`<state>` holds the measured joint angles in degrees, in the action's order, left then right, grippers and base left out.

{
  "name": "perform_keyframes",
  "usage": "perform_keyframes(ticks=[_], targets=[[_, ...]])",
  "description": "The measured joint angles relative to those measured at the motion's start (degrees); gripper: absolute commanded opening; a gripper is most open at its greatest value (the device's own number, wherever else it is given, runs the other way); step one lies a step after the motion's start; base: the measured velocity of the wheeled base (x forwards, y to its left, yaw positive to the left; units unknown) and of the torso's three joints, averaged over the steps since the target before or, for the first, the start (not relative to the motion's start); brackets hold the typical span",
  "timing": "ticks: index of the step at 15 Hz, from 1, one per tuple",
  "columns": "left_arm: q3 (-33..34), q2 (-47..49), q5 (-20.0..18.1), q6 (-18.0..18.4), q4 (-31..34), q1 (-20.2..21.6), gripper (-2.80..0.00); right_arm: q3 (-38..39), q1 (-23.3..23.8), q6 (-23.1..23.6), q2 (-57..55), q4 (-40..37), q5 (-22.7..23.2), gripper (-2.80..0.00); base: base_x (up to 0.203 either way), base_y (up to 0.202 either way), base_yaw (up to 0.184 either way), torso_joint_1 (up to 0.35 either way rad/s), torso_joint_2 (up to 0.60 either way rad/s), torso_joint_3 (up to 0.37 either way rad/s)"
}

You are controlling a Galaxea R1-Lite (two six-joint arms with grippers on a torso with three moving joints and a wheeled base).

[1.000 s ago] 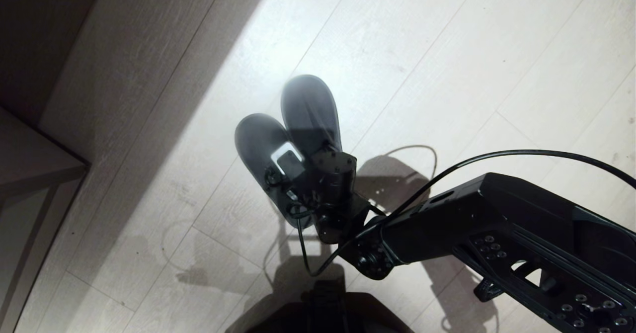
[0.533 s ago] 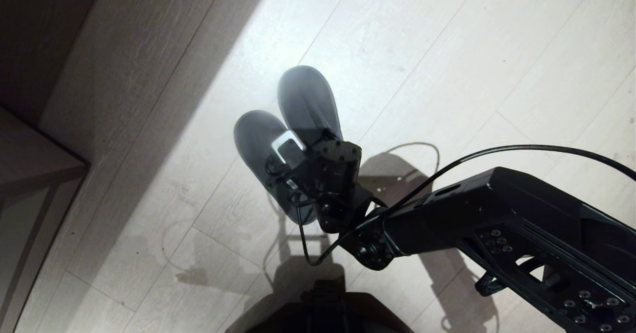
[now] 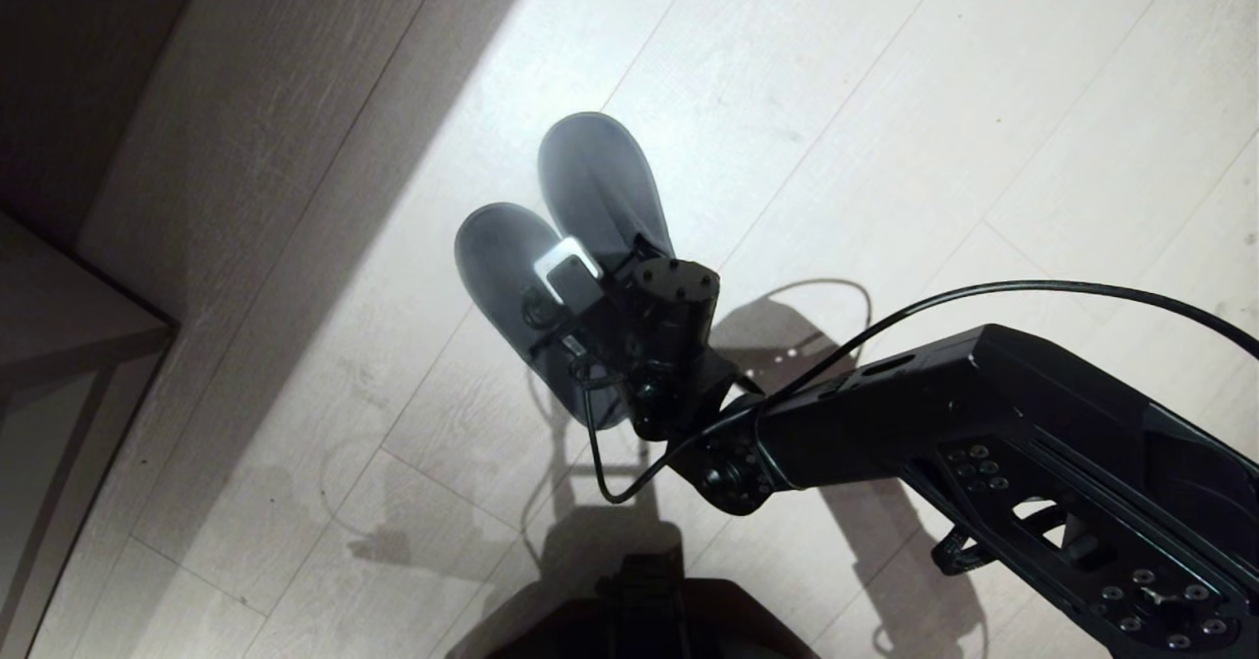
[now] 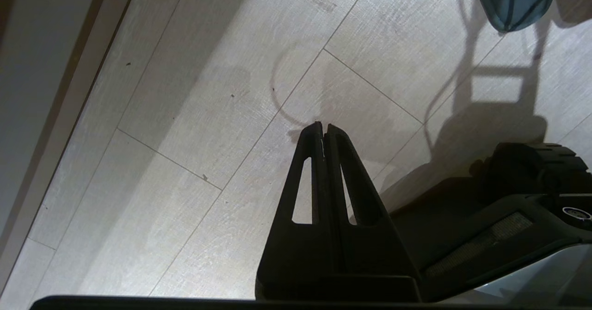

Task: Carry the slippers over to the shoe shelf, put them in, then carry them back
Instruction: Pick up the slippers on the floor

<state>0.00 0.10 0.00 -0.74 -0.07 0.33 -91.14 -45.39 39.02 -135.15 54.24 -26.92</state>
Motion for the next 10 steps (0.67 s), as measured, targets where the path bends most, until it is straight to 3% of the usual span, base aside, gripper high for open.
perform_keyframes(ticks=[10], targets=[[0.0, 0.0, 0.0, 0.0, 0.0, 0.0, -2.80, -4.0, 0.7, 0.8, -0.2, 0.0, 5.9, 0.00, 0.000, 0.000, 0.000, 0.000, 0.00, 0.000]])
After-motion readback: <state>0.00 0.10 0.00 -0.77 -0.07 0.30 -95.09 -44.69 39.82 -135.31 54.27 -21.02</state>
